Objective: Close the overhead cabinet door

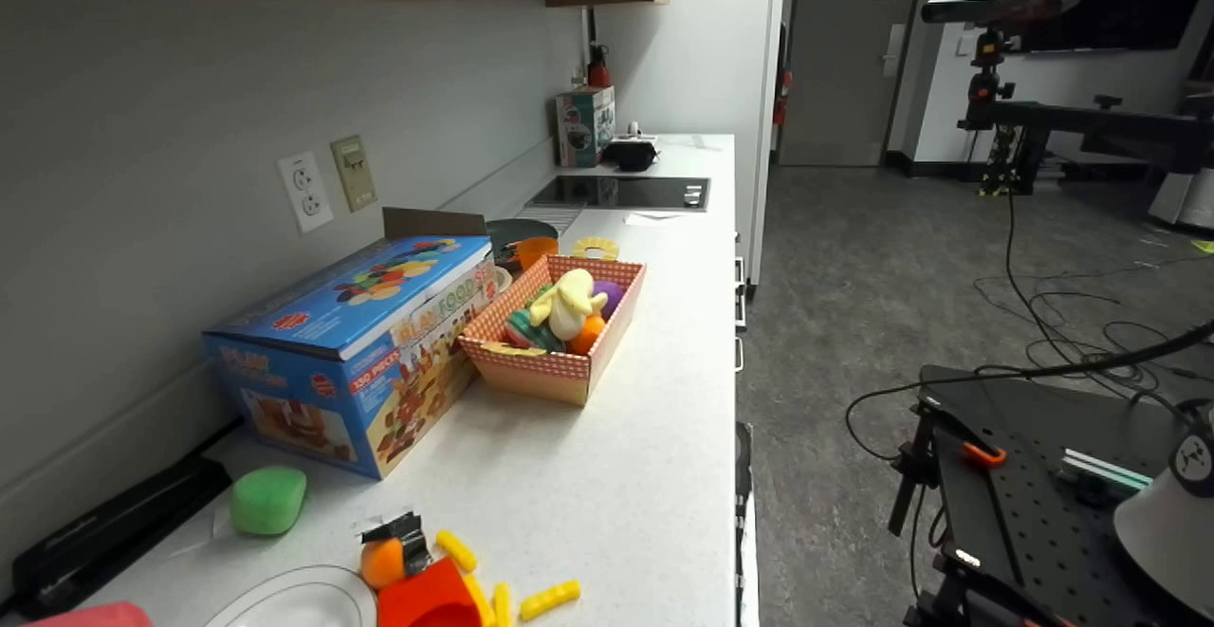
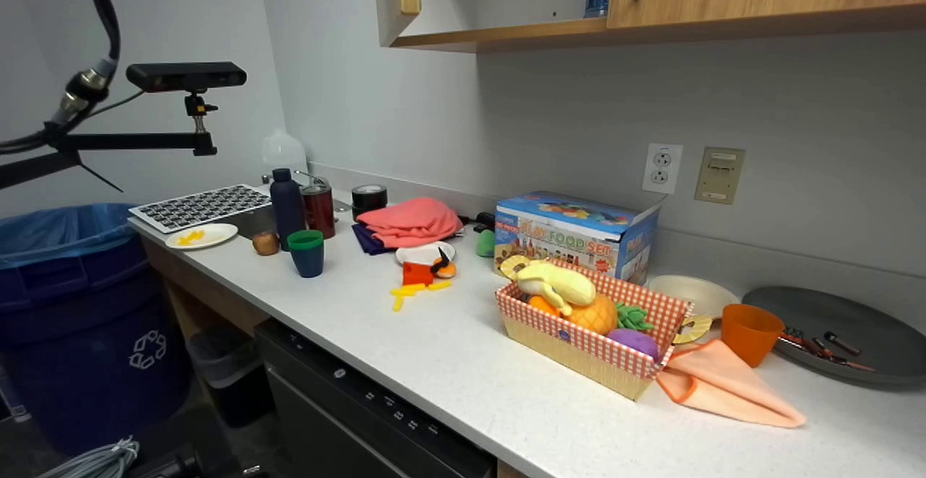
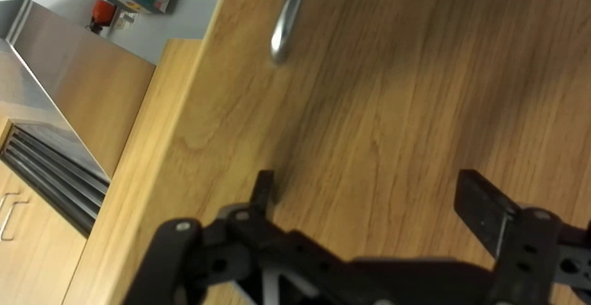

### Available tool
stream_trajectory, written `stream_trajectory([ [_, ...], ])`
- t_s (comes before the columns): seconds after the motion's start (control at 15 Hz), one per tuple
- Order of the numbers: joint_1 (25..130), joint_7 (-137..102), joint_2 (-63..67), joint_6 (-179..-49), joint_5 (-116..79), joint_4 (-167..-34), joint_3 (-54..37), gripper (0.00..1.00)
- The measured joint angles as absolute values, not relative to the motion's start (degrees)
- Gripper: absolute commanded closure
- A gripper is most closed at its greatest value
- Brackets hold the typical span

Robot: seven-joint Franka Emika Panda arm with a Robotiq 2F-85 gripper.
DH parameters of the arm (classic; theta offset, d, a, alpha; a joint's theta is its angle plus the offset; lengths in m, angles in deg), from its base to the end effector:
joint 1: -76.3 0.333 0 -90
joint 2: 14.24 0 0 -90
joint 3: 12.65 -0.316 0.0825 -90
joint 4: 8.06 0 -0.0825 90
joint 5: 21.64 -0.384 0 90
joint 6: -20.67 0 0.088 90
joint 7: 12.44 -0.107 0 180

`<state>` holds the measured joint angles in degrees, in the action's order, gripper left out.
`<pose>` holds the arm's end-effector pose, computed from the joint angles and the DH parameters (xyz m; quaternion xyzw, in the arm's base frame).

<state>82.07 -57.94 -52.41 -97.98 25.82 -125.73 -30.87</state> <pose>0.3365 0.1731 0.7626 0.8250 -0.0854 0.5018 0.2457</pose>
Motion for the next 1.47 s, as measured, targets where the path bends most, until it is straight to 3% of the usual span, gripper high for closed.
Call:
stream_trajectory([
  [1.07,78.21,-61.85,-50.12,-105.18,28.92,-129.84,-26.11,0.0],
  [1.47,74.88,-62.09,-47.05,-115.49,31.97,-128.35,-23.58,0.0],
])
